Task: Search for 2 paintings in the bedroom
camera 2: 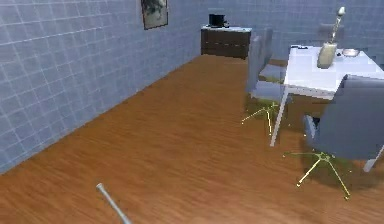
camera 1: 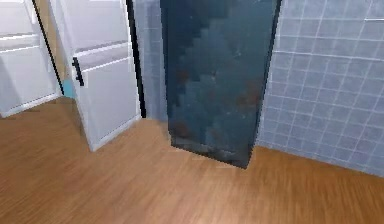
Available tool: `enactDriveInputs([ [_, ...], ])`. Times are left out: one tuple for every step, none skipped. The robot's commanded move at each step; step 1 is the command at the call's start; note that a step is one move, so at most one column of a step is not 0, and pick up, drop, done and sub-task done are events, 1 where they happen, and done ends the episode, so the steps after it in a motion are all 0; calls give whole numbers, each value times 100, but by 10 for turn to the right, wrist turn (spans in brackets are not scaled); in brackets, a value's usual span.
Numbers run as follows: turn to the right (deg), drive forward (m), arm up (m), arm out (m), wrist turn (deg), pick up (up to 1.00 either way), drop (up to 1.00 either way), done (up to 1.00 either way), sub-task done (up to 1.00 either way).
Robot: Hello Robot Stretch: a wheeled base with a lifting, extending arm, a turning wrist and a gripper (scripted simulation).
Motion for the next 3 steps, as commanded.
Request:
enactDriveInputs([
  [150, 0, 0, 0, 0, 0, 0, 0, 0],
  [0, 100, 0, 0, 0, 0, 0, 0, 0],
  [450, 0, 0, 0, 0, 0, 0, 0, 0],
])
